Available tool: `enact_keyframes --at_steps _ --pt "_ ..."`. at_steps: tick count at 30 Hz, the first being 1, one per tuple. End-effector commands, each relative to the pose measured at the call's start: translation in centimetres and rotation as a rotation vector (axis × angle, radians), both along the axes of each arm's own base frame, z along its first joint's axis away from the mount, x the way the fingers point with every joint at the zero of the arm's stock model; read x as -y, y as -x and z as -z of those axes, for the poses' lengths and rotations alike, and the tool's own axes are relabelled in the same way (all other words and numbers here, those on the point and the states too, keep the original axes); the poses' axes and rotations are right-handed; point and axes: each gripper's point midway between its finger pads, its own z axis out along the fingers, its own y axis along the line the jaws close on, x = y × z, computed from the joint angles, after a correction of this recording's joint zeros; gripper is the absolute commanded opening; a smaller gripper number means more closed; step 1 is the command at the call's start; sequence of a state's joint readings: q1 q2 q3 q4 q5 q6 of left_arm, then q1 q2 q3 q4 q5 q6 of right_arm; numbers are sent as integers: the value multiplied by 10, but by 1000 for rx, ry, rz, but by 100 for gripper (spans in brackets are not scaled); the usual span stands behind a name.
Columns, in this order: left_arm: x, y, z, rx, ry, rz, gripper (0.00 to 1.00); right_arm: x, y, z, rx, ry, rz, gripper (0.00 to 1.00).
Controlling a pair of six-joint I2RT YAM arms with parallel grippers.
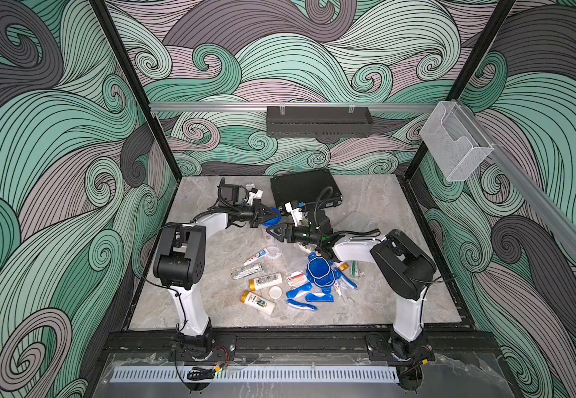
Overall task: Take out toiletry kits
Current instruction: Unfasten the latch on the container.
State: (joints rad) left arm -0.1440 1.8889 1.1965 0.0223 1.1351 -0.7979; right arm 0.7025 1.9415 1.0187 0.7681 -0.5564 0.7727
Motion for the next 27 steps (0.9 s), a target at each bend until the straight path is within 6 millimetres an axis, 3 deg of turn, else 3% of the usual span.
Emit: enact_keyframes --at_steps 1,14,22,27 --pt "-11 6 58 -171 -102 -59 0 -6 -5 -26 87 -83 13 67" --pt "-8 10 70 -192 -124 -50 0 -6 6 -60 216 -239 -30 64" --pt "-8 13 76 -208 -136 -48 0 -8 33 -99 310 -377 -178 60" --pt "-7 13 79 -211 -147 -47 0 -5 47 -100 346 -379 -234 59"
